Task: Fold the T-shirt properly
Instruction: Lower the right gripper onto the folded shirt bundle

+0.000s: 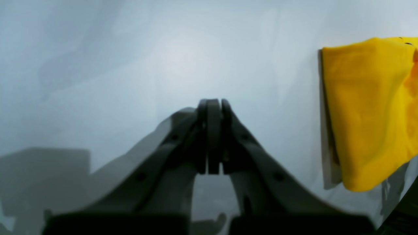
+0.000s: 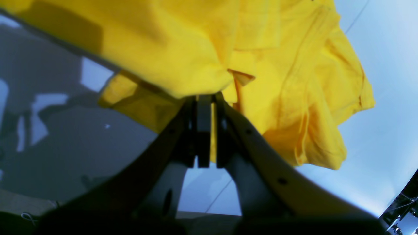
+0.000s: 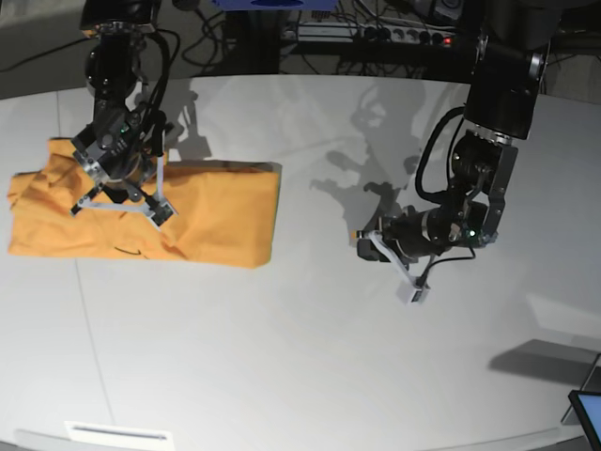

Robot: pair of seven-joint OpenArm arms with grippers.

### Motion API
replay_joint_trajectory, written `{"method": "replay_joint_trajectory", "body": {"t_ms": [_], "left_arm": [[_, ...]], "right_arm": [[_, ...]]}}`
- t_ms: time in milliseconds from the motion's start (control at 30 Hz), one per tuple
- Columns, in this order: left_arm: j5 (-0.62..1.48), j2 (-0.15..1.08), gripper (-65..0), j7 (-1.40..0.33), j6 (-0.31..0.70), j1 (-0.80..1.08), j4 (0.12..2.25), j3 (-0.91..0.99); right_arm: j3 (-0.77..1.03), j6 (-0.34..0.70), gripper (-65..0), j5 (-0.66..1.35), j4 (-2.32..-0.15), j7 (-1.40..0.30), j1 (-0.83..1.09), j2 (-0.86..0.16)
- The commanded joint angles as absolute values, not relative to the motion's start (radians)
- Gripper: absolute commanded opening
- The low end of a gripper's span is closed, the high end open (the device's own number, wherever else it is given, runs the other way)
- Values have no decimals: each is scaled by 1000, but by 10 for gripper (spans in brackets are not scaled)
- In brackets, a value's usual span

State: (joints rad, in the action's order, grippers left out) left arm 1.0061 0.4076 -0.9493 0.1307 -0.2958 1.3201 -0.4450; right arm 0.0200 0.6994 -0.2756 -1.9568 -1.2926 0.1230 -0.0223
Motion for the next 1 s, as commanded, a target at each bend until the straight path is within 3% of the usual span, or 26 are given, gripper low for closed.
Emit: {"method": "replay_joint_trajectory", "body": {"t_ms": [0, 100, 233, 333, 533, 700, 967], "left_arm": [[1021, 417, -650, -934, 137, -320, 1334, -437], [1021, 417, -650, -934, 137, -320, 1334, -437], [1021, 417, -650, -934, 137, -320, 1334, -437], [1021, 417, -650, -934, 137, -321, 1336, -437], [1021, 414, -650, -934, 137, -337, 1342, -437], [1027, 404, -650, -934, 137, -341, 1383, -437], [1027, 305, -650, -940, 139, -335, 1531, -449]], "right_arm": [[24, 698, -640, -285, -1974, -1293, 114, -27], [28, 698, -598, -285, -1974, -1294, 108, -27], [30, 698, -418, -286, -1974, -1294, 108, -28], [73, 698, -337, -286, -1974, -1293, 108, -28], [168, 698, -361, -285, -1974, -1248, 62, -59], [114, 698, -411, -283, -1975, -1250, 31, -77], [36, 698, -411, -282, -1968, -1271, -61, -39]]}}
